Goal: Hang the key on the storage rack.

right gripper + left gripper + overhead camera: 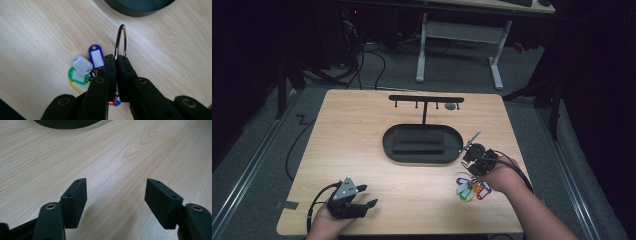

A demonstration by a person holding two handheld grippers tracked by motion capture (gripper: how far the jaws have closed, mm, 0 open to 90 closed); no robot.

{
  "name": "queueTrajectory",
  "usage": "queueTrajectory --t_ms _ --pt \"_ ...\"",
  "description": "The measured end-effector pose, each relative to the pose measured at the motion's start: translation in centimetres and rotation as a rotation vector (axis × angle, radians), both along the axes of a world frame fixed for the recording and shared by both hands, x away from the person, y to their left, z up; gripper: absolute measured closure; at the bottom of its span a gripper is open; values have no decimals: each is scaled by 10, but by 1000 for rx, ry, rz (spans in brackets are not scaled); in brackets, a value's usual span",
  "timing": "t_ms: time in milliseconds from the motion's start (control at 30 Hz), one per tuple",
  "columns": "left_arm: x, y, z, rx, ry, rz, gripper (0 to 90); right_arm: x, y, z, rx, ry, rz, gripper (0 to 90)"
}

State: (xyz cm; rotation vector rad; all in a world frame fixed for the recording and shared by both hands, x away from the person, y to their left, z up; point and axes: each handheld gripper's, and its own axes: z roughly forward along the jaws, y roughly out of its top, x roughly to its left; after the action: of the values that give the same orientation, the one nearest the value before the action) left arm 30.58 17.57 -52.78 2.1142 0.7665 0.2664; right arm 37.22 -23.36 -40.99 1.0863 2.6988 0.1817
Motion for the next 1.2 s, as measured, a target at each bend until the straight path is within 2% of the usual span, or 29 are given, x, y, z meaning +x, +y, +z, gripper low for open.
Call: queueTrajectory --t_ms 433,833,1000,1200 --pt "0 0 -1 4 3 0 348 -10 -19 49 24 -24 4 874" --pt "0 1 -1 -2 -2 1 347 -9 -22 98 72 -59 -12 874" --pt "0 1 -1 -3 -3 3 347 -6 -17 107 77 -71 -7 874" --pt "0 2 -1 -6 -3 8 346 -1 -12 111 74 -79 -6 874"
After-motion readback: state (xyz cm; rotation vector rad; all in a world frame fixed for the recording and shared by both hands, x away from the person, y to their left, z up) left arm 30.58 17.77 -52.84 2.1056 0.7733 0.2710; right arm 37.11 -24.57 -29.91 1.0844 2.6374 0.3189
